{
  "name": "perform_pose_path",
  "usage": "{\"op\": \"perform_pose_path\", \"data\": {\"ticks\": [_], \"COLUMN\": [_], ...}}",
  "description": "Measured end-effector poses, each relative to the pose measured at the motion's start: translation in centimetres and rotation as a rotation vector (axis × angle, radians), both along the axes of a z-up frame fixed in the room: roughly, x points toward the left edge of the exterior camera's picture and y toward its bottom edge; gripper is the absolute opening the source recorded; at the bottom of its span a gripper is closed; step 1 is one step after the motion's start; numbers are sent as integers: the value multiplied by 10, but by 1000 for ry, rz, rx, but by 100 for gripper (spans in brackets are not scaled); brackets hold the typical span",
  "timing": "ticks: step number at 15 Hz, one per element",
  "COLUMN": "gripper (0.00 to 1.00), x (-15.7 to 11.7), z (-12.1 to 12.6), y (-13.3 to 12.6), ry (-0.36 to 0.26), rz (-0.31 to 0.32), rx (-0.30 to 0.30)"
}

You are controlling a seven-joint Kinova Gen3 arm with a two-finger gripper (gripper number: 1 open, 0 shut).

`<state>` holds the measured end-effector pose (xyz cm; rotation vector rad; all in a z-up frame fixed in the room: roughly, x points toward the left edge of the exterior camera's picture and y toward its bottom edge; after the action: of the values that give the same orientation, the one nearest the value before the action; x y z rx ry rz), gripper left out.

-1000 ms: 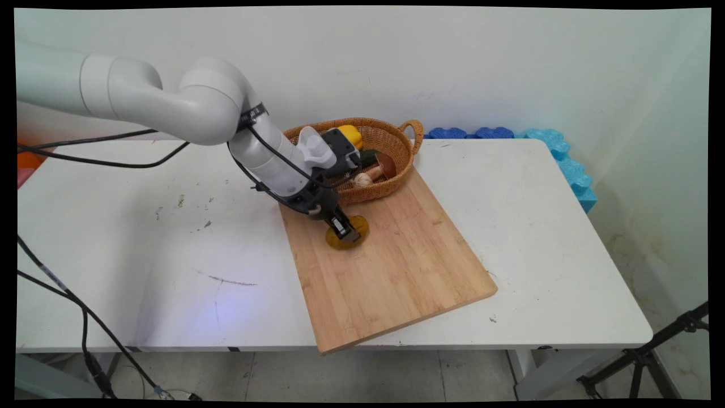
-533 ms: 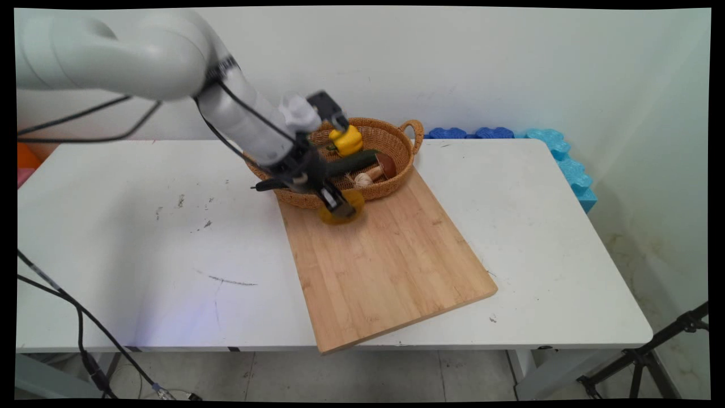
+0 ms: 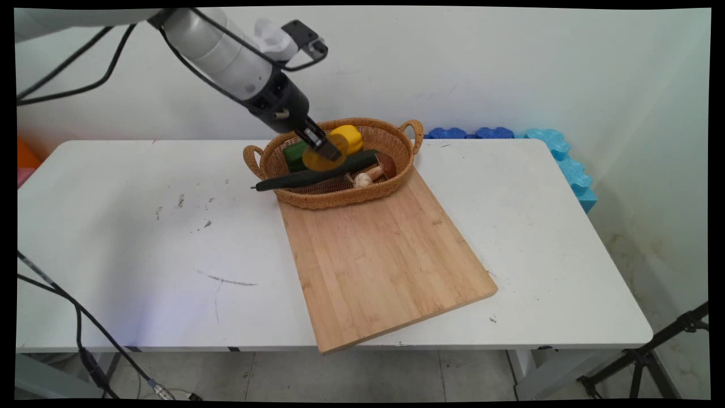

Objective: Place the picked object in the vegetable basket

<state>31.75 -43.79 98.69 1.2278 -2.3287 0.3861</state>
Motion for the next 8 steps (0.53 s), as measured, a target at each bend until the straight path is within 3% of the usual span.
{"op": "perform_pose_path", "data": {"ticks": [8], "gripper": [0], "x": [11], "z": [-31], "y": [-30], "ry": [-46], "rz": [101], "rx": [36]}}
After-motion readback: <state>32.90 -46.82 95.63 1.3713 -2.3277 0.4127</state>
